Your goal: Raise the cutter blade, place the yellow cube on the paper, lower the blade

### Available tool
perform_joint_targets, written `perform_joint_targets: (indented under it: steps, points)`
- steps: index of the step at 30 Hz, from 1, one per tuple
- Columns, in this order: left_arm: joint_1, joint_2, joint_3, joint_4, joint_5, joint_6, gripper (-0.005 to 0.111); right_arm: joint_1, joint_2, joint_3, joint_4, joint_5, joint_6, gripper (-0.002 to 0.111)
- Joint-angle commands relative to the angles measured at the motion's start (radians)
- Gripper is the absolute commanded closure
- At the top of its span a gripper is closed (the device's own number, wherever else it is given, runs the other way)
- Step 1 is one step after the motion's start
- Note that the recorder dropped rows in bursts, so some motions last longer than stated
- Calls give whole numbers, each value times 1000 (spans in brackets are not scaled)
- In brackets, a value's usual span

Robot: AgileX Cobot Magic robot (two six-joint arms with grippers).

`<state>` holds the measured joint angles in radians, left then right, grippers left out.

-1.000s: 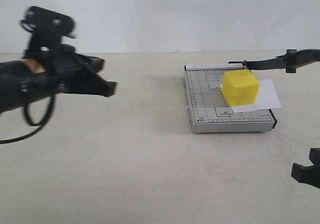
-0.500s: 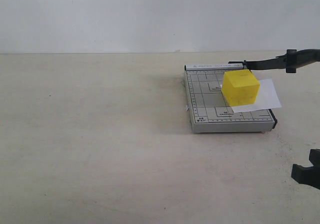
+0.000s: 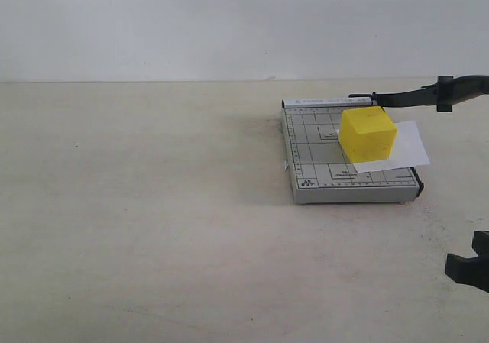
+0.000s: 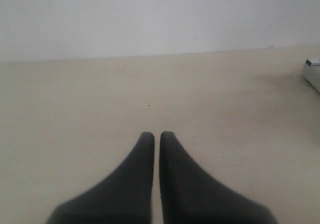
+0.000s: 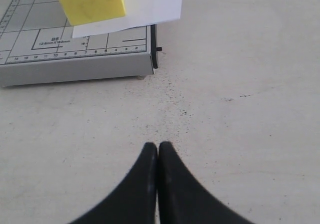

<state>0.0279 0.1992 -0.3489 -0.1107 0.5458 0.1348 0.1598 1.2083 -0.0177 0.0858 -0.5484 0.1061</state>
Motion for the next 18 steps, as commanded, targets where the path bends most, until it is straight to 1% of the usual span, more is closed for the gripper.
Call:
perform_joint_targets:
  steps: [1,2,5,8,10,11,12,15,18]
  points:
    - [3,-6,105,154,-163,-111,102,2,-1,5,-8,-1,-7,108]
    - [3,-6,134,180,-174,-121,102,2,-1,5,-8,-1,-7,108]
    - [3,-6,224,178,-185,-189,102,2,-1,5,-8,-1,-2,108]
    - [3,-6,305,178,-311,-195,102,2,-1,5,-8,-1,-2,108]
    - [3,-6,349,178,-368,-195,102,2,-1,5,-8,-1,-2,108]
    - [3,-6,349,178,-386,-195,102,2,-1,5,-8,-1,-2,108]
    - [3,-6,349,178,-366,-195,102,2,-1,5,-8,-1,-2,108]
    - [3,-6,349,182,-381,-191,102,2,-1,5,-8,-1,2,108]
    - [3,-6,349,172,-386,-193,102,2,-1,5,-8,-7,61,108]
